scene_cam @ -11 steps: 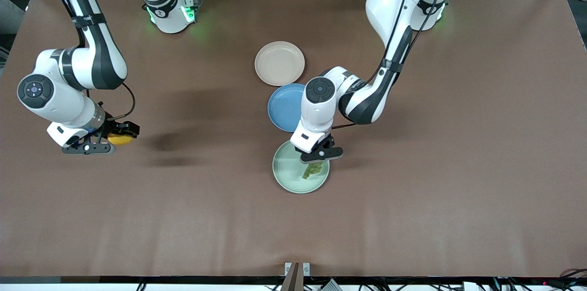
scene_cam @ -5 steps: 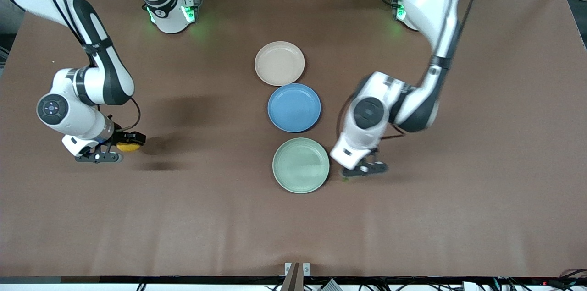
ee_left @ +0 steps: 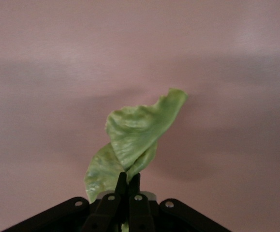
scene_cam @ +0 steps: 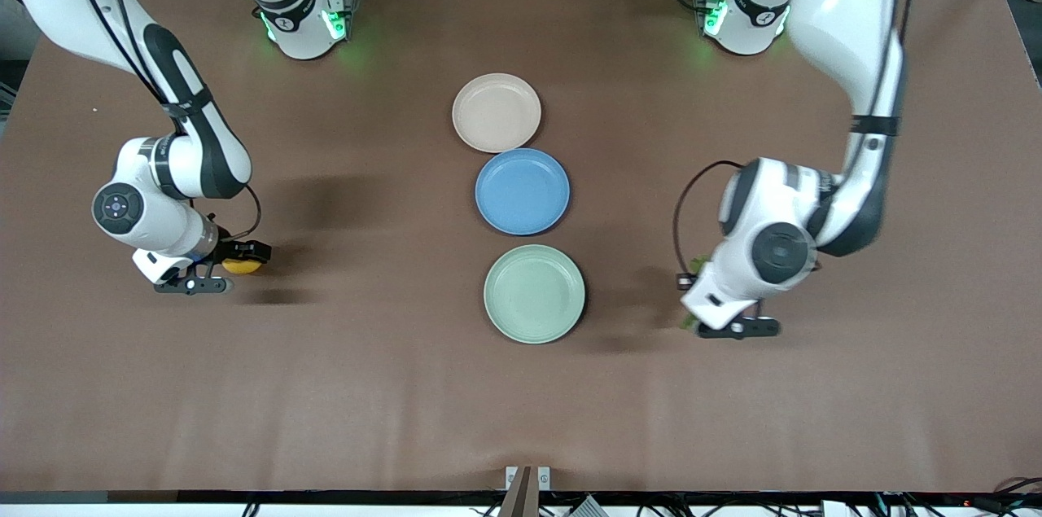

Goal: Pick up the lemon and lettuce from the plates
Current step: 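Lift the lettuce with the left gripper and carry it off the plate, then open both grippers, releasing the lemon and lettuce onto the table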

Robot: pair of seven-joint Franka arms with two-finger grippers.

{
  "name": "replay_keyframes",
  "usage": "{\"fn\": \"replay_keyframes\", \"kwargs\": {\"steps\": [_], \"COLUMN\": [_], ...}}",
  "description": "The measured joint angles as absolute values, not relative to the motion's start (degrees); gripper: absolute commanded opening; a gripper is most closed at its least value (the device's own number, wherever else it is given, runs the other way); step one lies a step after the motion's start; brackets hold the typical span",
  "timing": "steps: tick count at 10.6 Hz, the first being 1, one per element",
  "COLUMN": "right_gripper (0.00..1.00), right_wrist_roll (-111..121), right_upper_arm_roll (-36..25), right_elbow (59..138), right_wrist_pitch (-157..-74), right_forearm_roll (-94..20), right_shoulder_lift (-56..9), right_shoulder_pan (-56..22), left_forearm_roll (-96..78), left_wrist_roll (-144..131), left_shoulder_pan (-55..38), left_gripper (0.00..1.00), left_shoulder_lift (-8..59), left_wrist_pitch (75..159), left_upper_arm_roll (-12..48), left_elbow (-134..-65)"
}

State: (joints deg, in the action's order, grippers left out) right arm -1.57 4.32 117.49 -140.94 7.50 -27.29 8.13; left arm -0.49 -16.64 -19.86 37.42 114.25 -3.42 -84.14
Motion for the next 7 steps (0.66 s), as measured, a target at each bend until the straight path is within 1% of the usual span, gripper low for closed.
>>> {"fn": "replay_keyframes", "kwargs": {"steps": [1,2,4,7], "right_gripper": [1.00,1.00,1.00,1.00], "right_wrist_roll": [-1.7,-1.8,-1.9,-1.9], "right_upper_arm_roll": [4.3,4.1,4.0,3.9], "right_elbow": [117.5,117.5,117.3,116.1], "right_wrist_pitch": [-141.0,-141.0,-141.0,-139.5], "right_forearm_roll": [7.5,7.4,7.3,7.2], "right_shoulder_lift": [-27.7,-27.8,-27.7,-26.7], "right_shoulder_pan": [8.2,8.3,8.3,8.3], "left_forearm_roll": [-0.7,-0.8,-0.9,-0.9], "left_wrist_roll": [-13.2,-9.8,-4.0,-3.3], "left_shoulder_pan": [-17.7,-15.8,-13.1,-12.3], "left_gripper": [0.06,0.99,1.00,1.00], "left_shoulder_lift": [37.1,36.9,36.9,36.8], "left_wrist_pitch": [113.8,112.5,109.0,106.8], "left_upper_arm_roll": [-3.3,-3.2,-3.1,-3.0], "left_elbow": [-85.3,-86.2,-86.7,-87.2]}}
